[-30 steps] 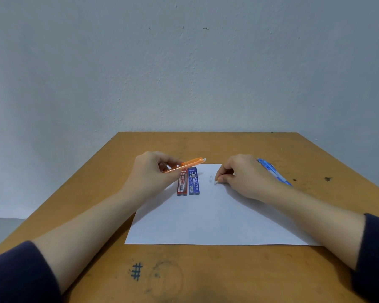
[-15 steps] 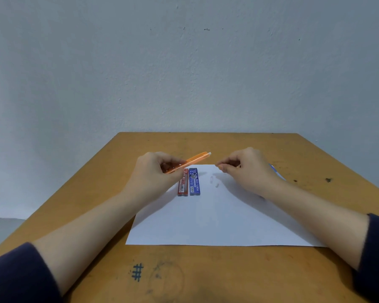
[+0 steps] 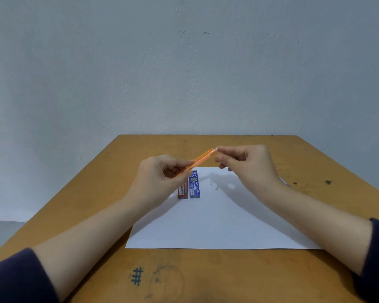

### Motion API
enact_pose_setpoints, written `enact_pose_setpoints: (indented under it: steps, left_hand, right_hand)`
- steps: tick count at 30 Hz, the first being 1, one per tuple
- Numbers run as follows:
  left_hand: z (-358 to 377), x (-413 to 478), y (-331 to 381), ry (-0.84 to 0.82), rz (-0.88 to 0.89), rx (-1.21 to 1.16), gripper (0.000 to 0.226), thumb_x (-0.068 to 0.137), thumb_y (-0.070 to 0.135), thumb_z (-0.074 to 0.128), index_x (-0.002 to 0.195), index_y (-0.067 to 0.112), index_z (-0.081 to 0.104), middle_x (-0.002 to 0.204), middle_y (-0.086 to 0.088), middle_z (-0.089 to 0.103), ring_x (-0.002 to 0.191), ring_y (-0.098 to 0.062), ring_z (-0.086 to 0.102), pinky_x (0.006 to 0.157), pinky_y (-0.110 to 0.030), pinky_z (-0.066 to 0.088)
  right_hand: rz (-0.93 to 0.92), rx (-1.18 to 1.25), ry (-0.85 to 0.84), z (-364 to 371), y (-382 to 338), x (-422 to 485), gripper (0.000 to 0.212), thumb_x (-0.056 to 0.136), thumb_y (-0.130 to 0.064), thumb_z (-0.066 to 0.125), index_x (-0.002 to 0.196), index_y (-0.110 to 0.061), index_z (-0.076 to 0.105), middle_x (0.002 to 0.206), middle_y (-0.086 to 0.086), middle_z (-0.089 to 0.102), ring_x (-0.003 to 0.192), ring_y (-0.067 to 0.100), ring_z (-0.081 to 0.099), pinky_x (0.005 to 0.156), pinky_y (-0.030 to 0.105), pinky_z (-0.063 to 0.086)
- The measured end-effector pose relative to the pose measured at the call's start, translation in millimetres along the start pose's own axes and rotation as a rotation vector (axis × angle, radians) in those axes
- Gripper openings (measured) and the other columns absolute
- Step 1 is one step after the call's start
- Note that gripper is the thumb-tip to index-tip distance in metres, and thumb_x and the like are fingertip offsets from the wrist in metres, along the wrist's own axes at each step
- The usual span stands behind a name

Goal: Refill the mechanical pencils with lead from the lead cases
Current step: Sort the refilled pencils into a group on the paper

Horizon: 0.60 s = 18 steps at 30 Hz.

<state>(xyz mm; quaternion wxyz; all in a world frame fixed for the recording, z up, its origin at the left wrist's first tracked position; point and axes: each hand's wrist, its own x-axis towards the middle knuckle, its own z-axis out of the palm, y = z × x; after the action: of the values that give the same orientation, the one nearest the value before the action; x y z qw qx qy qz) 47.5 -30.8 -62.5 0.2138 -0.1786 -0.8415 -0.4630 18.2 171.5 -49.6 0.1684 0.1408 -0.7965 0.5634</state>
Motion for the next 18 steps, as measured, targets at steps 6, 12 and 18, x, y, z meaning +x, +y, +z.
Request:
enact_pose_setpoints:
  steps: [6,12,18]
  left_hand:
    - [4.1,-5.0,7.2,-0.013,-0.026,-0.057,0.031,0.078,0.007,0.075,0.089,0.035,0.073,0.076,0.007,0.069,0.068,-0.010,0.062,0.064,-0.023,0.052]
    - [14.3,-15.0,24.7,-0.013,-0.009,-0.073,0.017,0.075,0.011,0.080,0.083,0.024,0.074,0.070,-0.001,0.071,0.063,-0.013,0.067,0.071,-0.007,0.048]
    - [16.8,-18.4,33.8,-0.004,0.036,-0.029,0.016,0.075,0.012,0.078,0.090,0.013,0.074,0.073,-0.005,0.072,0.071,-0.014,0.066,0.070,0.008,0.032]
  right_hand:
    - [0.077,0.265,0.046,4.7,-6.3,-4.5,0.021,0.080,-0.003,0.072,0.101,-0.009,0.072,0.070,0.002,0.072,0.063,0.012,0.065,0.063,0.020,0.051]
    - [0.072,0.362,0.050,13.1,-15.3,-16.2,0.031,0.079,-0.003,0.072,0.108,-0.011,0.066,0.065,0.002,0.071,0.060,0.011,0.064,0.058,0.019,0.050]
    - [0.117,0.435,0.046,12.9,-17.6,-16.2,0.024,0.079,-0.001,0.072,0.097,-0.016,0.065,0.067,0.010,0.070,0.056,0.015,0.062,0.057,0.022,0.050]
